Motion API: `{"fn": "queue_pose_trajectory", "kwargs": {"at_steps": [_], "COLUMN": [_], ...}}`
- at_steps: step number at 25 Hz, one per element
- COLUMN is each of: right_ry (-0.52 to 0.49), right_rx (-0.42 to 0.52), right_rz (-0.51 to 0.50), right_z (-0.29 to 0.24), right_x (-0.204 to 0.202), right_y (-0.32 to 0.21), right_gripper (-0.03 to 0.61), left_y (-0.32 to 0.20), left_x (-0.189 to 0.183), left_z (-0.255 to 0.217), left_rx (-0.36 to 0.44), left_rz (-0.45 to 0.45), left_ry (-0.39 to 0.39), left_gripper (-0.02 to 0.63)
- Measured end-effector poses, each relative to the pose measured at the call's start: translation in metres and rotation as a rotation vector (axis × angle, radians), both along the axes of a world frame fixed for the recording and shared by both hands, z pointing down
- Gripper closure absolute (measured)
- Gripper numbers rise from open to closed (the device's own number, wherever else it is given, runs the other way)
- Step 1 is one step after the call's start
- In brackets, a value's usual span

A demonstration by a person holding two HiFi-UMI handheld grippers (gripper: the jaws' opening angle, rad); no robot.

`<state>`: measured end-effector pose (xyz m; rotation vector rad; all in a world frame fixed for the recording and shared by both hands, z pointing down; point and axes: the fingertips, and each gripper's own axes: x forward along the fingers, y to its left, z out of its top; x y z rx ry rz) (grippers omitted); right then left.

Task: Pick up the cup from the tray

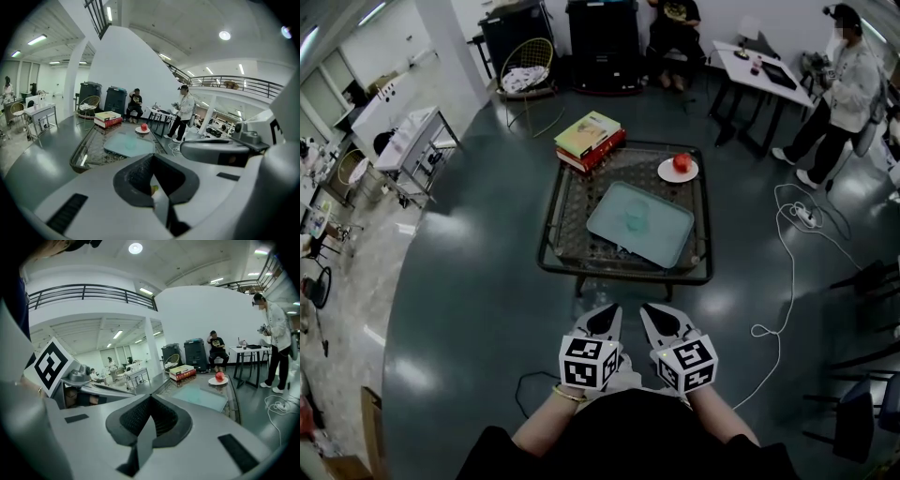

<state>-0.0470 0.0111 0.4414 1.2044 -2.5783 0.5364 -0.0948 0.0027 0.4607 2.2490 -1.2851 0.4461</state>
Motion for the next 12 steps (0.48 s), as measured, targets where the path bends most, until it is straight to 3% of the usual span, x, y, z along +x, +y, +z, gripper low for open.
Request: {"fn": "queue_pose_trajectory", "kwargs": {"at_steps": [12], "right_ry": [0.006], "right_rx": [-0.005], "right_rz": [0.052], "right_z": [0.004], "right_x": [-0.005], "right_y": [-0.028], "right_gripper": [0.574], "left_y": [-0.035], "left_x": [-0.013], "left_z": [0.006], "left_rx": [-0.001], "left_rz": [0.012], "left_ry": [0.006], "left_gripper": [0.604]}}
